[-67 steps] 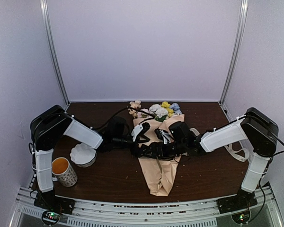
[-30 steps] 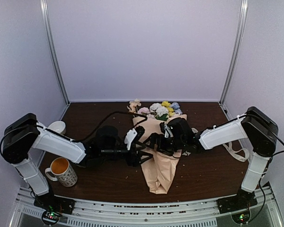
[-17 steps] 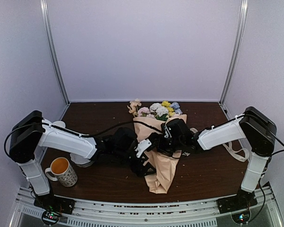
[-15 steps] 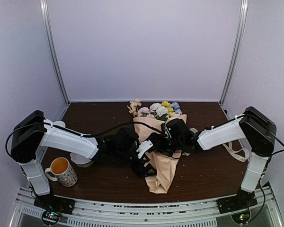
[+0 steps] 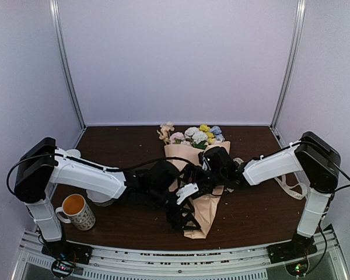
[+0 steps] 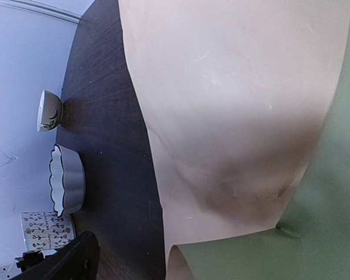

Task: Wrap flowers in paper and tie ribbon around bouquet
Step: Adjust the folded wrapping paper at the center of the board.

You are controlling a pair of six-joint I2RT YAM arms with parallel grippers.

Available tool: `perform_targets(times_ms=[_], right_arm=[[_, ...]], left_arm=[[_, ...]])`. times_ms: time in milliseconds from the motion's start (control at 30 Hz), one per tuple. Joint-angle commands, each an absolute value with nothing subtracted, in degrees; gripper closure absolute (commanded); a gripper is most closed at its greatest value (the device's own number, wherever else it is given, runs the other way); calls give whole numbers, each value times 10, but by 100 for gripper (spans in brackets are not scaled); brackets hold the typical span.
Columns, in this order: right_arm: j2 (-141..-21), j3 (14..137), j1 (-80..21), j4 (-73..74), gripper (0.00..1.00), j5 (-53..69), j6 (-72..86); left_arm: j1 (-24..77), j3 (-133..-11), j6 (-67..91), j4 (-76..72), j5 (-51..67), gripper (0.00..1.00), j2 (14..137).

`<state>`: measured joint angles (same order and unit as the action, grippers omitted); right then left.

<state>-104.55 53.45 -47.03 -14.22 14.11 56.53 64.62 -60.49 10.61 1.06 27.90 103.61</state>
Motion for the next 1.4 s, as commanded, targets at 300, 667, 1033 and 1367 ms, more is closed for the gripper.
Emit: perform_targets(times_ms=[300, 667, 1033, 1367], right_arm=[[-1044, 538, -475, -105, 0, 106, 549], [-1049, 527, -476, -114, 0, 90, 555], [-1041, 510, -477, -122, 0, 88, 555], [-1047, 516, -480, -116, 0, 92, 544]], left_arm=[[650, -725, 109, 109, 331, 15, 1157], [698, -762, 64, 206, 309, 16, 1164], [724, -798, 17, 256, 240, 26, 1183], [727, -710, 89, 197, 193, 17, 1001]])
